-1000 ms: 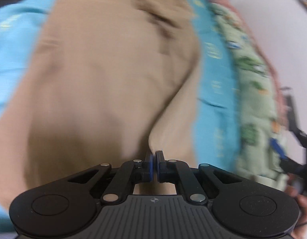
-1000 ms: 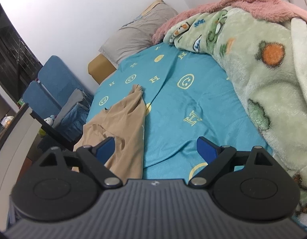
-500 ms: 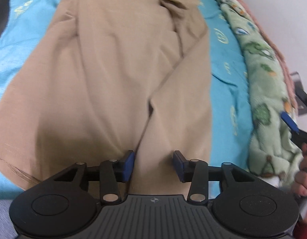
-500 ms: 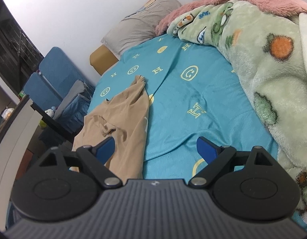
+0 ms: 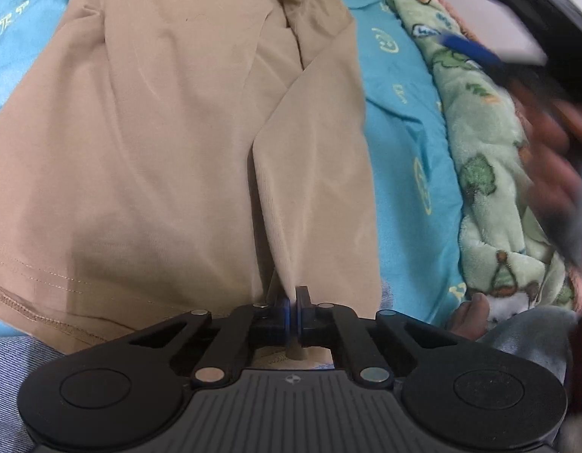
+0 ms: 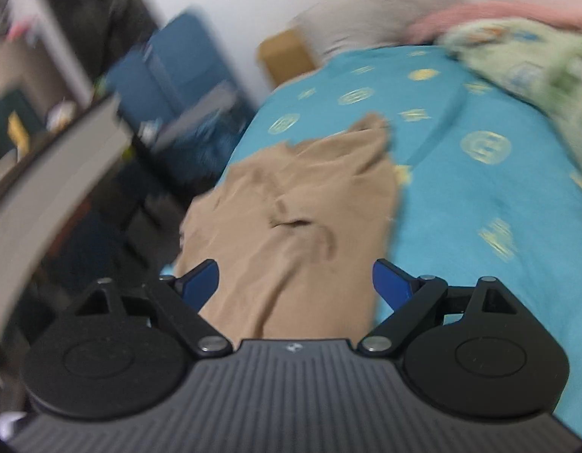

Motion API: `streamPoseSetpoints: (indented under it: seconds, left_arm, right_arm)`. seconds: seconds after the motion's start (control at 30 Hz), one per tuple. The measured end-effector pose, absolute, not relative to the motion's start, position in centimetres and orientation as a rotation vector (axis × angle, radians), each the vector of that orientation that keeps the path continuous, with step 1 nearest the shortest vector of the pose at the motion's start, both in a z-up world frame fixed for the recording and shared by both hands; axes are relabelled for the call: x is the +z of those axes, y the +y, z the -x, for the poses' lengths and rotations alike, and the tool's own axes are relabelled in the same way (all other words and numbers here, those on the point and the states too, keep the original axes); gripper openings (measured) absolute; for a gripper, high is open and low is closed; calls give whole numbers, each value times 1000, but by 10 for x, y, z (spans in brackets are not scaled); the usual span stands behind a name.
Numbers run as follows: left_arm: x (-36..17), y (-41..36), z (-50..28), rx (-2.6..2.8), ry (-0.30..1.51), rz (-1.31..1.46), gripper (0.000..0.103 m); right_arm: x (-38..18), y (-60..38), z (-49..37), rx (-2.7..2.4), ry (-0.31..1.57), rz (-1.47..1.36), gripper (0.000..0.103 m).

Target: Fold clothes

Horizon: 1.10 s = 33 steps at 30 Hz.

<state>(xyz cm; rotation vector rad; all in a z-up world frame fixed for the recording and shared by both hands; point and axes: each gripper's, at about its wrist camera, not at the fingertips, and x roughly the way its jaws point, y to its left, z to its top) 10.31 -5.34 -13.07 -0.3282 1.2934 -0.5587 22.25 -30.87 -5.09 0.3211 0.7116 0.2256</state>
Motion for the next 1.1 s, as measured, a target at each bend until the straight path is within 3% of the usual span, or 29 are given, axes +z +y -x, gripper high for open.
streamPoseSetpoints:
  seconds: [0.03, 0.3, 0.37, 0.4, 0.43, 0.53, 0.8, 1.03, 1.07, 1.1]
  left_arm:
    - [-132, -53, -101, -567, 1282, 339, 3]
    - [-123, -32, -86, -657, 1168, 387, 2]
    - [-119, -29, -84, -680, 1146, 392, 2]
    - [-118, -28, -84, -690, 1138, 390, 2]
    - [-117, -28, -82, -698, 1130, 377, 2]
    - [-114, -26, -77, -712, 1106, 364, 2]
    - [-106, -16, -64, -717, 1084, 375, 2]
    - [-120, -16, -78, -677, 1124, 360, 2]
    - [-122, -19, -81, -677, 1128, 353, 2]
    - [-125, -23, -82, -680, 1128, 340, 2]
  right_arm:
    - [-56, -296, -240, 231, 728, -280, 75]
    - [-119, -237, -348, 139, 735, -5, 72]
    - [-132, -228, -363, 121, 760, 66, 51]
    - [-133, -225, -368, 124, 765, 70, 26]
    - [-132, -223, -369, 122, 749, 66, 14]
    - [-120, -224, -371, 105, 675, 12, 6]
    - [-86, -242, -400, 34, 562, -173, 5]
    - [-89, -246, -412, 165, 670, -146, 9]
    - [-89, -248, -412, 190, 692, -148, 10]
    - [-90, -250, -409, 210, 707, -148, 23]
